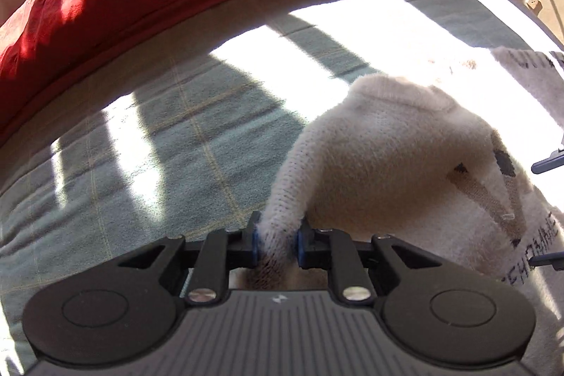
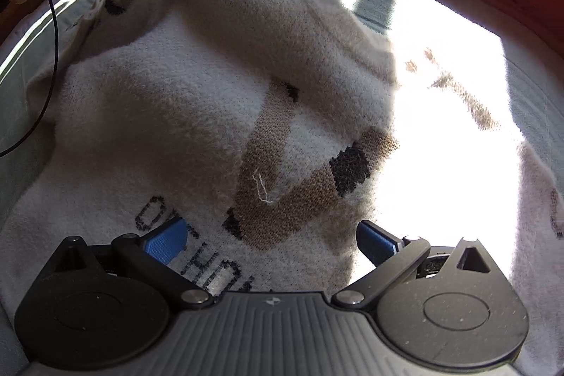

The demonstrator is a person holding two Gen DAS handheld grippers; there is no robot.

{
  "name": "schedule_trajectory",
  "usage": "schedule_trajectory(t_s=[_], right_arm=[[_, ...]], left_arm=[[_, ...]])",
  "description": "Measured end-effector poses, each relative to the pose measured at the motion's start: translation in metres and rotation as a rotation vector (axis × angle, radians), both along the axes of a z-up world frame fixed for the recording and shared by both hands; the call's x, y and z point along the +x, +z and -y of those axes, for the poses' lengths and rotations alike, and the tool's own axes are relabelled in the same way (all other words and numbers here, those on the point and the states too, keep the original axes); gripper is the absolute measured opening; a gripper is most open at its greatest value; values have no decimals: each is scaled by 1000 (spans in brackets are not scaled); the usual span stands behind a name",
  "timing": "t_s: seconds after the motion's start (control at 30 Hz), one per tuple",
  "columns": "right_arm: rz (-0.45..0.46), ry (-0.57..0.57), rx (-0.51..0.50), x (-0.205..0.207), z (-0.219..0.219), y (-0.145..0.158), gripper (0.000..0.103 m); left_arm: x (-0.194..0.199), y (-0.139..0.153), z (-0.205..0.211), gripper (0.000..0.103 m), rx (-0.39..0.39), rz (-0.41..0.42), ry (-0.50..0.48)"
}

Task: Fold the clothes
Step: 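Grasp the sleeve cuff with the left tool and lift it, then fold the held sleeve across the sweater body and release with the left tool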

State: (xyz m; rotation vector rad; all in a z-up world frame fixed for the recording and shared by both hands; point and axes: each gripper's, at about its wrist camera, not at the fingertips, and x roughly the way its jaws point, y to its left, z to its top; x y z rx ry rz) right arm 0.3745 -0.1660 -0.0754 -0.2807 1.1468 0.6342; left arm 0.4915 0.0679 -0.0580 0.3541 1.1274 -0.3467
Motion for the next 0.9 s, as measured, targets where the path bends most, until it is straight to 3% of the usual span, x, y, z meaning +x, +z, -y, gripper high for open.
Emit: schedule_trajectory(t_s=[0.07, 0.37, 0.47, 0.7, 0.83, 0.9], right_arm=[[10, -14, 7, 3, 3, 4, 103], [-16, -75, 33, 8, 16, 1, 103], [-6, -63, 42, 14, 24, 7, 103], [73, -50, 49, 66, 52, 28, 101], [102, -31, 75, 108, 68, 32, 91], [105, -15, 88, 134, 73, 28, 86]], left_arm=[[7, -10, 7, 17, 41, 16, -16], [18, -71, 10, 24, 91, -28, 7], [14, -58, 5, 30, 64, -24, 5], [15, -19, -9, 31, 1, -3, 15], [31, -10, 4, 52, -90, 0, -46], [42, -11, 15, 52, -137, -9, -86]])
